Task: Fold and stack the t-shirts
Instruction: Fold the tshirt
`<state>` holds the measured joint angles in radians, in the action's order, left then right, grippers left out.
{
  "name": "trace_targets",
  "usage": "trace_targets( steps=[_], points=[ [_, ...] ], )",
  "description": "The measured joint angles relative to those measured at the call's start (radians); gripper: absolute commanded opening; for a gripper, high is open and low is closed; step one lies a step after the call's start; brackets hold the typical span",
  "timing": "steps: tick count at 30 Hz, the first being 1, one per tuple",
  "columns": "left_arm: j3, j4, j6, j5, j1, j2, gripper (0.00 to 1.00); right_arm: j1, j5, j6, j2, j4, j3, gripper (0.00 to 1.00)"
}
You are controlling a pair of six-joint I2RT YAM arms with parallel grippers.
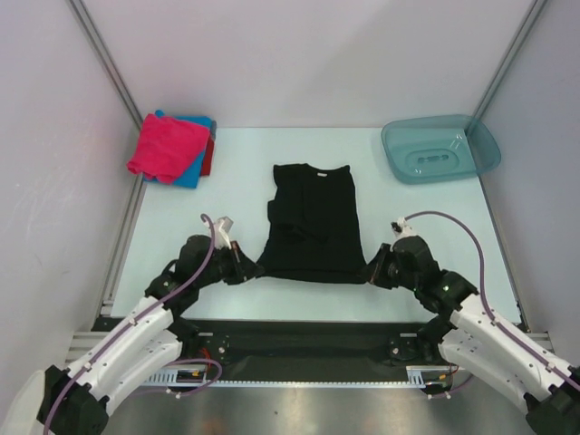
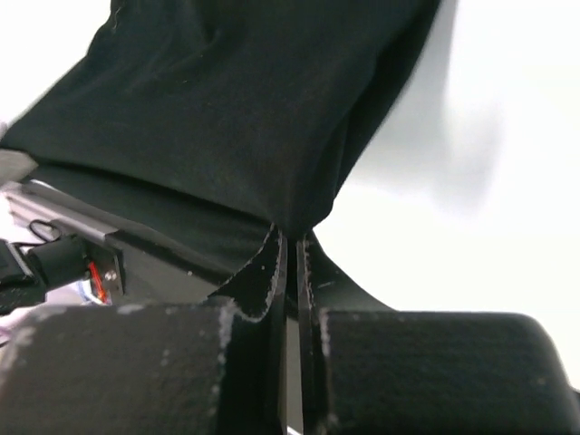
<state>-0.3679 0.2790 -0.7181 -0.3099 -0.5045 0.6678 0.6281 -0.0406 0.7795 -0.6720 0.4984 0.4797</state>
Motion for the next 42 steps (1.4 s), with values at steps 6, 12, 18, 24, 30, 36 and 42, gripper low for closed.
trace_targets(
  steps=[6,12,18,24,30,36,42],
  points=[
    [-0.179,0.004,0.068,0.108,0.000,0.176,0.00,-0.050,0.050,-0.111,-0.220,-0.120,0.111,0.00],
    [-0.314,-0.051,0.118,0.159,0.016,0.423,0.00,-0.179,0.006,-0.194,-0.416,-0.254,0.183,0.00],
    [-0.551,-0.097,0.172,0.168,0.077,0.689,0.00,-0.272,-0.041,-0.268,-0.653,-0.348,0.348,0.00],
    [-0.815,-0.113,0.218,0.149,0.139,0.930,0.00,-0.331,-0.074,-0.332,-0.870,-0.407,0.557,0.00],
    [-1.034,-0.127,0.232,0.088,0.194,1.155,0.00,-0.382,-0.121,-0.356,-1.069,-0.436,0.752,0.00],
    [-1.197,-0.111,0.233,0.026,0.240,1.358,0.00,-0.404,-0.168,-0.370,-1.276,-0.435,0.944,0.00],
    [-1.358,-0.089,0.231,-0.019,0.266,1.517,0.08,-0.422,-0.191,-0.375,-1.398,-0.431,1.066,0.13]
  ],
)
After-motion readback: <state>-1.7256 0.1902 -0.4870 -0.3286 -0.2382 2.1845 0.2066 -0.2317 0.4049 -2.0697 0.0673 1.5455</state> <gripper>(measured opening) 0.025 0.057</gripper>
